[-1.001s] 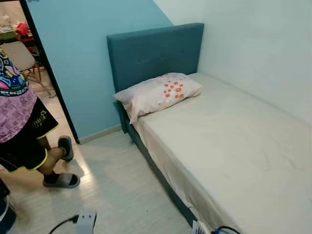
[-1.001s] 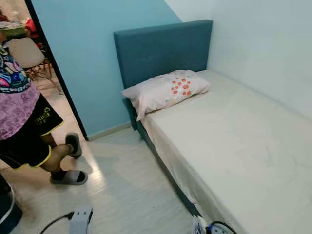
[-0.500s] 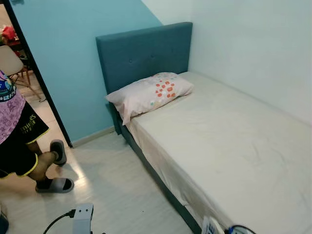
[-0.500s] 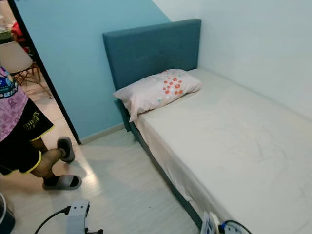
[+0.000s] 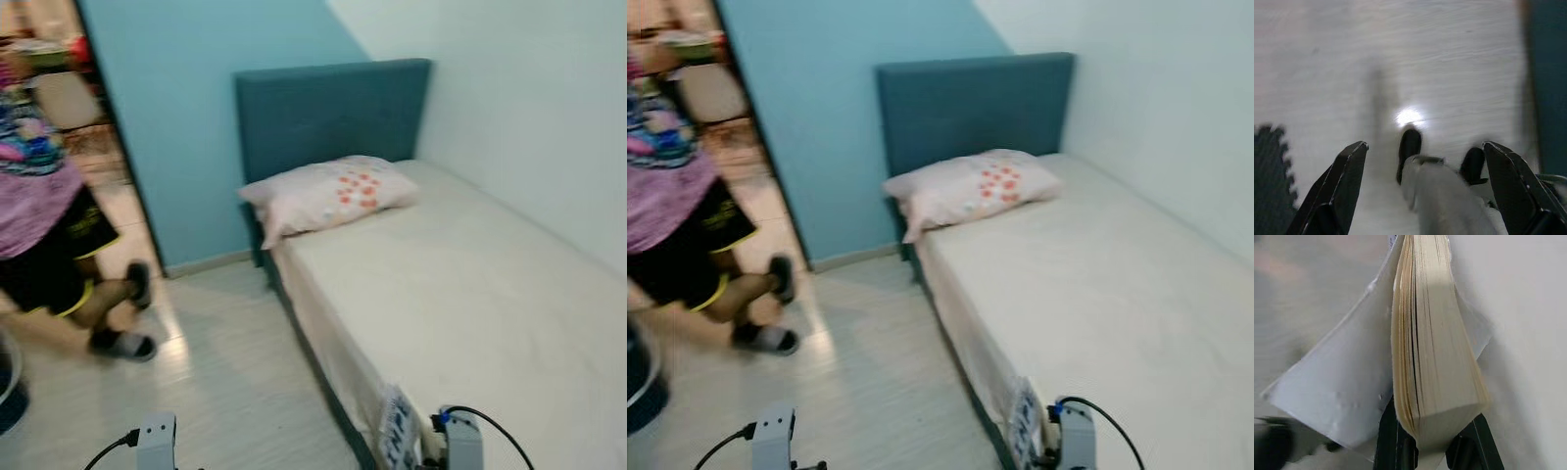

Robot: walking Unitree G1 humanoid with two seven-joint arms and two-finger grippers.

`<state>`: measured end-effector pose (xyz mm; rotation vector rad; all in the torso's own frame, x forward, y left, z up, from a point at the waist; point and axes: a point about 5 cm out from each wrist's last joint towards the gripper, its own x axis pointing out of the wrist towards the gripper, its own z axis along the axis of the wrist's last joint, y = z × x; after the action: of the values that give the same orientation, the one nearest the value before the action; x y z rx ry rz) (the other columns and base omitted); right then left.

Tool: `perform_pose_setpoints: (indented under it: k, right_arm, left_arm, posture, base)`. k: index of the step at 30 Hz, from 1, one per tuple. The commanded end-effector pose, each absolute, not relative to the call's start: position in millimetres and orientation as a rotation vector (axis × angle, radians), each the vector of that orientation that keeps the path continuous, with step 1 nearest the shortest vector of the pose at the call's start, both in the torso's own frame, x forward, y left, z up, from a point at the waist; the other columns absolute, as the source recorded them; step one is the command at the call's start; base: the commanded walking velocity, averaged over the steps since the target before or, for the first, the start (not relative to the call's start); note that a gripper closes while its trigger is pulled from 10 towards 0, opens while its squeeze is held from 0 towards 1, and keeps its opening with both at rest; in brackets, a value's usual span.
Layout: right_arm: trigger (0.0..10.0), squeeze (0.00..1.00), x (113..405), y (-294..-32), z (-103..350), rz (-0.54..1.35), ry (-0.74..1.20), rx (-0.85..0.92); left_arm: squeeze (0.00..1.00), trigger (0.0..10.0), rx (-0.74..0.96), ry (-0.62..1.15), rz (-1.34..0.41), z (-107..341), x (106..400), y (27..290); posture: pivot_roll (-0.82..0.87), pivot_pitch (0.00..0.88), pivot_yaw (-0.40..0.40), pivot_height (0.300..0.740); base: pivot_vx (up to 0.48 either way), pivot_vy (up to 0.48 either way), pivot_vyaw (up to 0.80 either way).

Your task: Clean up the room

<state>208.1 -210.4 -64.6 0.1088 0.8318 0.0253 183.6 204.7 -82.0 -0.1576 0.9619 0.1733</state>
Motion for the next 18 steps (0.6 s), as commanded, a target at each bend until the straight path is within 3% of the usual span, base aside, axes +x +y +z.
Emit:
perform_pose_setpoints:
  k: [1, 6, 8, 18]
  right_arm:
    - [10.0, 0.0, 218, -205, -58, 0.042, 0.762, 0.134]
    - [10.0, 0.0, 231, -198, -50, 0.053, 0.69, 0.171]
    - [10.0, 0.0, 259, -190, -28, 0.101, 0.559, 0.235]
    - [10.0, 0.0, 301, -175, 16, 0.26, 0.346, 0.22]
  left_arm:
    - [0.0, 10.0, -0.144, 0.949, 0.166, -80, 187, 206]
    - [0.0, 10.0, -0.134, 0.945, 0.159, -79, 189, 209]
    - [0.0, 10.0, -0.117, 0.939, 0.159, -77, 191, 213]
    - [0.0, 10.0, -0.088, 0.94, 0.147, -75, 193, 218]
  posture:
    - [-0.03, 0.0, -0.027, 0.74]
    - [-0.04, 0.0, -0.023, 0.74]
    - [-0.04, 0.0, -0.014, 0.74]
    - [-0.03, 0.0, -0.002, 0.74]
  base:
    - [0.0, 0.0, 0.0]
    - [0.108, 0.0, 0.0]
    - [0.326, 0.0, 0.0]
    - [0.374, 0.0, 0.0]
